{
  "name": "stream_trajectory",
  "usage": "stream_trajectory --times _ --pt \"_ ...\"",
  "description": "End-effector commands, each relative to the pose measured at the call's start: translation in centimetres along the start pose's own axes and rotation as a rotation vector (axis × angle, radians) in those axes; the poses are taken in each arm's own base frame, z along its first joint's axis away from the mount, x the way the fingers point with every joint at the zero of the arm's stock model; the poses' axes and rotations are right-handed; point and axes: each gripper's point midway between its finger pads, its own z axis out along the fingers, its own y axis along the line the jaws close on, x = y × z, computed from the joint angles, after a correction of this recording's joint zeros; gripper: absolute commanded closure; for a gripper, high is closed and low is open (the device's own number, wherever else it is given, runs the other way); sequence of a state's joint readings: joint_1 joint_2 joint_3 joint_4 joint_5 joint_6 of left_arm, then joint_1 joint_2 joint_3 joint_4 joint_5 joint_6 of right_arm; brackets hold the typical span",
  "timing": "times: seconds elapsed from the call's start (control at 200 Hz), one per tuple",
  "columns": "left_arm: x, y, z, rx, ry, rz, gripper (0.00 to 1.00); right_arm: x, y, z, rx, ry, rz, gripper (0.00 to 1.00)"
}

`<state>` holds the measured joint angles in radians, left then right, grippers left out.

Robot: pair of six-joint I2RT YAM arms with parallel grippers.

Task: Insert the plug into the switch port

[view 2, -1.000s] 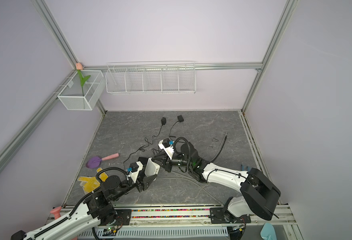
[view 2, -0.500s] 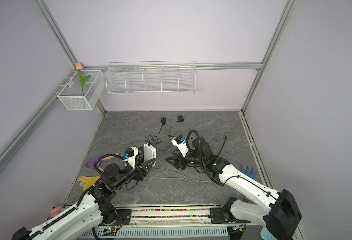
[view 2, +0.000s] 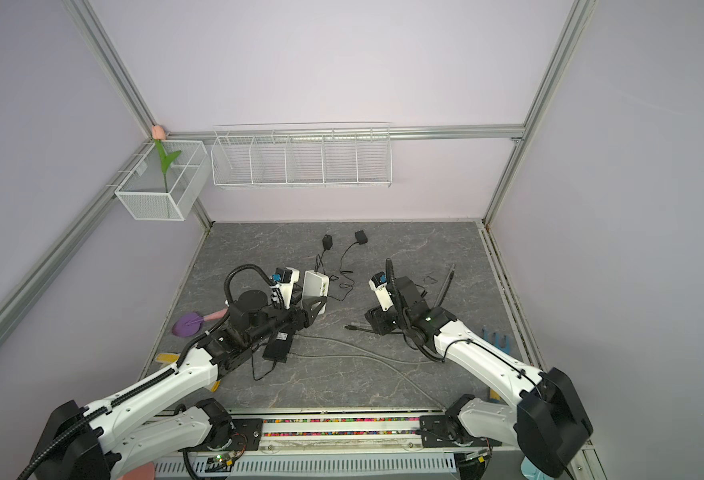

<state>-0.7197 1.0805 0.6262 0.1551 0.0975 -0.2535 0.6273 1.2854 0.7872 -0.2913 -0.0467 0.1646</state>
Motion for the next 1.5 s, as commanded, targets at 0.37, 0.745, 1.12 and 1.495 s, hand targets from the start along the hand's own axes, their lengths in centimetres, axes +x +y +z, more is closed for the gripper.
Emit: stream_trajectory --times 0.37,0.745,1.12,1.495 --pt "-3.1 5.5 9.7 -0.036 0.082 -0.089 1.0 -4.3 -3.4 4.3 -0.075 -0.013 0.23 0.42" --pt "-9.6 6.2 12.3 0.035 0.042 -0.07 1.0 -9.3 -3.4 12.2 -0.208 0.0 0.381 0.41" --pt "-3.7 5.4 5.7 0.038 0.003 -0.136 1.0 -9.7 -2.6 18.2 -0.1 0.024 0.36 0.41" --pt "-0.6 4.3 1.2 0.05 0.008 -0.171 1.0 -10.8 -4.3 21.1 0.097 0.081 0.319 0.87"
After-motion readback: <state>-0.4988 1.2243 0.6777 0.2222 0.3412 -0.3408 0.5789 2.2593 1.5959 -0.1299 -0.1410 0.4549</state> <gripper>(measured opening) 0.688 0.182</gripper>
